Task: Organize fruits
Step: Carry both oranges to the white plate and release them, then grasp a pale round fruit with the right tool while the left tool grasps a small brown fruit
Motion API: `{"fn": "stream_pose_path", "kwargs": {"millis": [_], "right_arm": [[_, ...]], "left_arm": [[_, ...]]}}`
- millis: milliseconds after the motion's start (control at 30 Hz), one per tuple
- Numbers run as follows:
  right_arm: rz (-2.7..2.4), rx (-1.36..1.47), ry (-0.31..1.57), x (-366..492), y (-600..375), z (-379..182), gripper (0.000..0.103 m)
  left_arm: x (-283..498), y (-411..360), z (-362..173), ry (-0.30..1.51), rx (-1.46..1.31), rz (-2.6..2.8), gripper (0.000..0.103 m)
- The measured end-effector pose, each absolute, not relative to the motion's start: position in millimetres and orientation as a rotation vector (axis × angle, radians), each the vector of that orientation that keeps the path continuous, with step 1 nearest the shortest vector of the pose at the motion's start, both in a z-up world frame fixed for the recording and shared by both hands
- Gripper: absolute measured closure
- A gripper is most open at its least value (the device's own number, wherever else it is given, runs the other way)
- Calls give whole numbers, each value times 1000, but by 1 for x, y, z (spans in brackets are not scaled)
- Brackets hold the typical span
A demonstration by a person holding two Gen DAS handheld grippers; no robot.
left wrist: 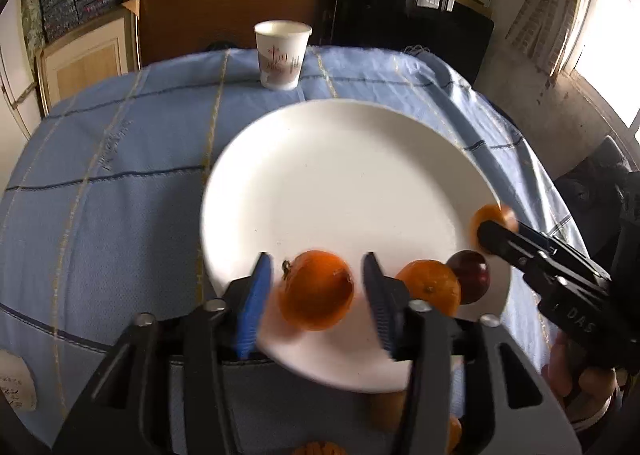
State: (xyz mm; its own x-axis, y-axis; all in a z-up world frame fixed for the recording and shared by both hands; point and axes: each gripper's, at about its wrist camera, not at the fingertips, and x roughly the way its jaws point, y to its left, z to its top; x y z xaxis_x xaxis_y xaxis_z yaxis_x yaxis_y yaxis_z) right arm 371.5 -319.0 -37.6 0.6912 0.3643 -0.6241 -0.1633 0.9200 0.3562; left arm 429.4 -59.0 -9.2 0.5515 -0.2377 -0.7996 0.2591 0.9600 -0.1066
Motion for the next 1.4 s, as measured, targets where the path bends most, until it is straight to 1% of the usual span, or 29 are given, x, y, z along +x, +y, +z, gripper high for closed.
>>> {"fn": "stream_pose_path", "kwargs": {"millis": [33, 67, 133, 167, 200, 233, 333, 400, 467, 600, 833, 933, 1100, 1400], "right_arm": [[305, 287, 743, 369, -320, -35, 54], [307, 290, 729, 366, -321, -31, 54], [322, 295, 694, 357, -322, -21, 51], [325, 290, 680, 353, -322, -16, 50], [326, 287, 673, 349, -321, -13, 48], [332, 284, 663, 343, -320, -9, 44], [369, 283, 655, 321, -314, -4, 38], [405, 263, 657, 305, -307, -3, 36], [433, 225, 657, 282, -297, -5, 36], [451, 152, 657, 244, -281, -8, 33], [579, 63, 672, 200, -258, -8, 29], [641, 64, 708, 191, -256, -11, 29], [720, 71, 789, 180, -254, -19, 29], [778, -98, 845, 147, -234, -33, 29]], "left_arm": [[424, -57, -4, 921, 27, -288, 40], [414, -54, 5, 886, 29, -280, 37], [397, -47, 17, 843, 22, -267, 22], [389, -43, 21, 830, 15, -262, 18], [376, -37, 27, 810, 3, -257, 11], [363, -32, 31, 789, -5, -249, 6], [322, -16, 37, 718, 6, -187, 5], [291, -1, 35, 658, -5, -155, 5], [268, 8, 28, 635, 21, -110, 5], [236, 27, 14, 636, 49, -28, 5], [186, 64, 2, 623, 16, 47, 5], [178, 75, -6, 636, 4, 87, 5], [175, 83, -19, 711, -50, 41, 5], [172, 71, -29, 736, 28, 61, 5]]}}
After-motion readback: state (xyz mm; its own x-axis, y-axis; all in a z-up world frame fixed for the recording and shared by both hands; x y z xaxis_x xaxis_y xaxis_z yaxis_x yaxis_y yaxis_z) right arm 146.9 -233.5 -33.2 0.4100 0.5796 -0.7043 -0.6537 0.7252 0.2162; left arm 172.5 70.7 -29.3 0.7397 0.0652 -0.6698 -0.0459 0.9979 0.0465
